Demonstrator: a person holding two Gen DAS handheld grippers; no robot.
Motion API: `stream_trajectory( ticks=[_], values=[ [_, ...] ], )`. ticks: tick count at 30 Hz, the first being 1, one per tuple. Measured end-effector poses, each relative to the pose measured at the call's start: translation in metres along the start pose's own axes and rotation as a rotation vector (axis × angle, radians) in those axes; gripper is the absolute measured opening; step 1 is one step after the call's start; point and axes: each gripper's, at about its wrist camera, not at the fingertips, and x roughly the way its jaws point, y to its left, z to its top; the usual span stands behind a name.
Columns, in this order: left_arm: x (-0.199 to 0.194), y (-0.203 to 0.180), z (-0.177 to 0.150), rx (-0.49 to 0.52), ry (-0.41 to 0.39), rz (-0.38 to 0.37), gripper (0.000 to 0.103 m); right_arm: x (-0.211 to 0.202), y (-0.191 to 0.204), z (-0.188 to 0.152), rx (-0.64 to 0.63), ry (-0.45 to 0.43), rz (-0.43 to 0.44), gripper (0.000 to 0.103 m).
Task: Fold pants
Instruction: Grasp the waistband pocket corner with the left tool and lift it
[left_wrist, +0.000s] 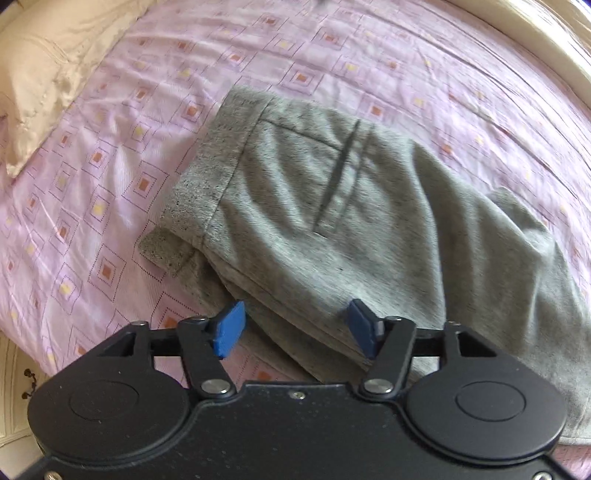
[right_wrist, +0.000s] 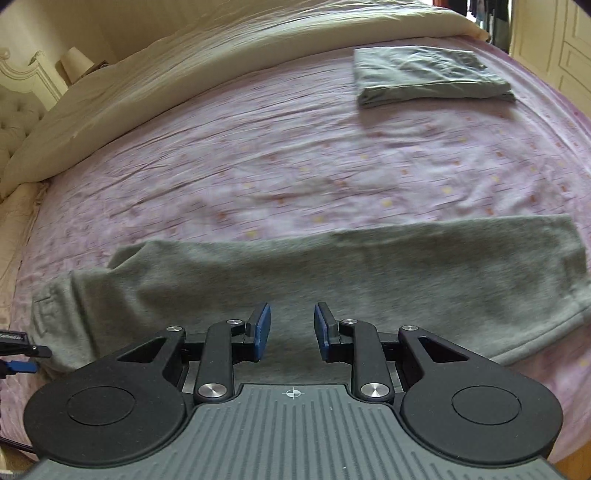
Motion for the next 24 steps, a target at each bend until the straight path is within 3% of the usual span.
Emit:
stream_trajectory(
  ticks=[4,7,8,9,10,17,24],
  values=[
    [0.023,0.013,0.011,-0.057,0.097,-0.066,0.070,0.006,0.040,-0.008,-0.025,0.026,0.028,0.025],
    [0.032,0.020,0.014,-0.113,0.123,-0.097,0.068,0.008,0.063,-0.010,-0.052,0.042,0.048,0.026],
    [0.032,0.020,0.014,-0.122,0.112,-0.091,0.060,0.009,0.070,-0.012,-0.069,0.045,0.061,0.026],
    [0.029,0.020,0.014,-0.125,0.085,-0.073,0.029,0.011,0.076,-0.012,-0.087,0.051,0.081,0.026],
    [0.024,0.020,0.015,-0.118,0.061,-0.056,0.015,0.012,0.083,-0.012,-0.109,0.061,0.098,0.026],
    [-0.013,0.035,0.007,-0.071,0.009,-0.025,0.007,0.031,0.122,-0.018,-0.223,0.142,0.179,0.026],
    [0.002,0.049,-0.001,-0.034,0.061,-0.013,0.009,0.062,0.153,-0.025,-0.329,0.242,0.211,0.026]
  ],
)
